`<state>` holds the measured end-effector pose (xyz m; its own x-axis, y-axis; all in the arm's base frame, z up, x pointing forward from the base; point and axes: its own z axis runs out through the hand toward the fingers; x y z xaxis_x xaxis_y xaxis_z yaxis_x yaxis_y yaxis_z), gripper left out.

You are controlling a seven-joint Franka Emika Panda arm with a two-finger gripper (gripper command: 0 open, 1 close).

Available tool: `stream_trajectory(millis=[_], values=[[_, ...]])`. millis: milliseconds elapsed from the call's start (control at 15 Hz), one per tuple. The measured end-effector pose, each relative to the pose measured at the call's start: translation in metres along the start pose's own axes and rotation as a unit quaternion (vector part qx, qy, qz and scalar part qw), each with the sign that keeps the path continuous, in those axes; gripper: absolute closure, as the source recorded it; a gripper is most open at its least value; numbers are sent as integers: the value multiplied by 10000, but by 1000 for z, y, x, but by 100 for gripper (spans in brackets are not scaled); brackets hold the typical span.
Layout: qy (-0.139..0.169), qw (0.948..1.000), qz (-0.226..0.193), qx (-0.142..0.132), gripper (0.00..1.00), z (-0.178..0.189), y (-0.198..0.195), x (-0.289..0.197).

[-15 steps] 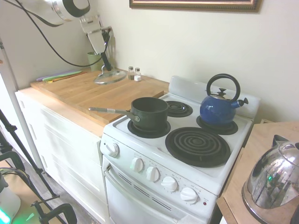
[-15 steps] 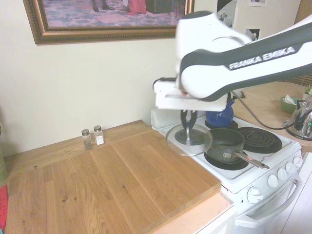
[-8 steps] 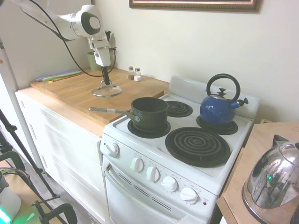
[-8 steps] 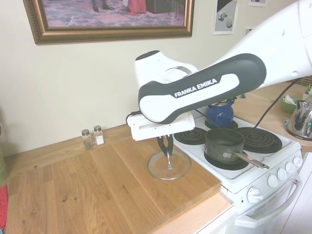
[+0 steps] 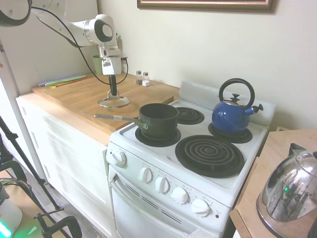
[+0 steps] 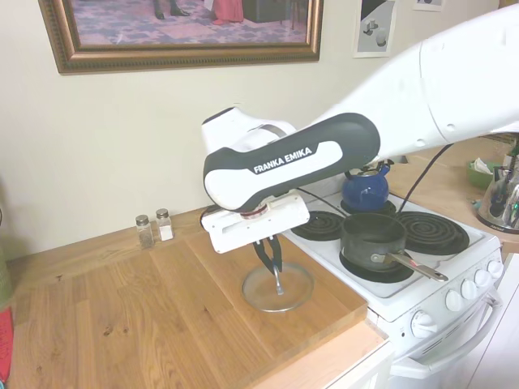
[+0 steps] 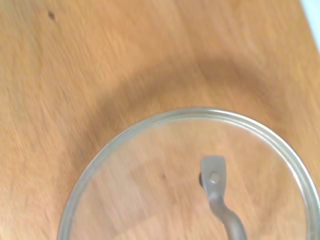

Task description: Uncover the lid of the pot

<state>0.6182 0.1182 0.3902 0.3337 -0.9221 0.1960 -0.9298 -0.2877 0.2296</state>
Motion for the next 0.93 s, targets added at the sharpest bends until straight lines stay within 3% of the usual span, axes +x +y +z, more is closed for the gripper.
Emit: stream_trajectory(millis=[200,267,933], values=[[-50,9998,-93,-181,100,13,-9,3],[-64,9996,-145,-229,0,15,-11,6],[-233,9982,-444,-336,0,17,-18,15]])
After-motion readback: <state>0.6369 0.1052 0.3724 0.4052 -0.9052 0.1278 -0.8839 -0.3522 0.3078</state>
